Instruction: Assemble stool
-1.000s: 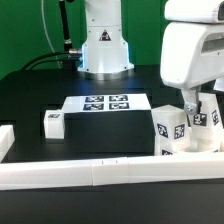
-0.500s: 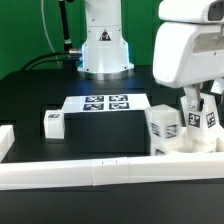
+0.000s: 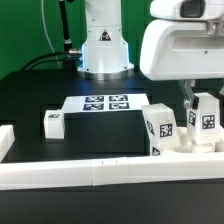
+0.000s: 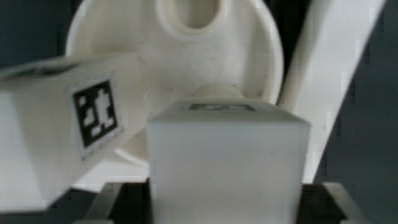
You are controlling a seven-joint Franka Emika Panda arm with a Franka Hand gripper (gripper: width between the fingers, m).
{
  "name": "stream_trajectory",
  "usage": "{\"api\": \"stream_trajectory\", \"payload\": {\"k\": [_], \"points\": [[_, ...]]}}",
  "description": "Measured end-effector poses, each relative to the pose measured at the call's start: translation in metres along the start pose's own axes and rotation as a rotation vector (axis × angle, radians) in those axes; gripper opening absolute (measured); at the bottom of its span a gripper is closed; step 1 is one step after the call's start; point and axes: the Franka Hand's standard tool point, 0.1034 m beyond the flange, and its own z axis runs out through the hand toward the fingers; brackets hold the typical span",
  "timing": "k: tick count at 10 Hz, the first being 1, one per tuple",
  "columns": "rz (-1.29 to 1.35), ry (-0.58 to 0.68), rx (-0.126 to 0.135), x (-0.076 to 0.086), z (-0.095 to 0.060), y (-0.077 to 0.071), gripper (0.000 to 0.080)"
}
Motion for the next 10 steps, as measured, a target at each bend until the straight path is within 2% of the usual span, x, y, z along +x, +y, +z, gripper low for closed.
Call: {"api": "stream_trajectory", "payload": {"k": [1, 2, 3, 4, 7, 8, 10], "points": [[0.159, 0.000, -0.001, -0.0007, 0.0002, -0.0033, 0.0342], [0.329, 0.009, 0.023, 0.0016, 0.0005, -0.0034, 0.0342], [0.537, 0.034, 0.088, 0.0065, 0.0015, -0.0016, 0.0342], [0.547, 0.039, 0.082, 0.0055, 0.0015, -0.0025, 0.0342], [0.745, 0.027, 0.087, 0.0050, 0.0018, -0.0017, 0.0342], [0.829, 0.021, 0.092, 0.0051, 0.0019, -0.0009, 0.0342], [1.175, -0.014, 0.120, 0.0042, 0.0026, 0.0003, 0.0342]]}}
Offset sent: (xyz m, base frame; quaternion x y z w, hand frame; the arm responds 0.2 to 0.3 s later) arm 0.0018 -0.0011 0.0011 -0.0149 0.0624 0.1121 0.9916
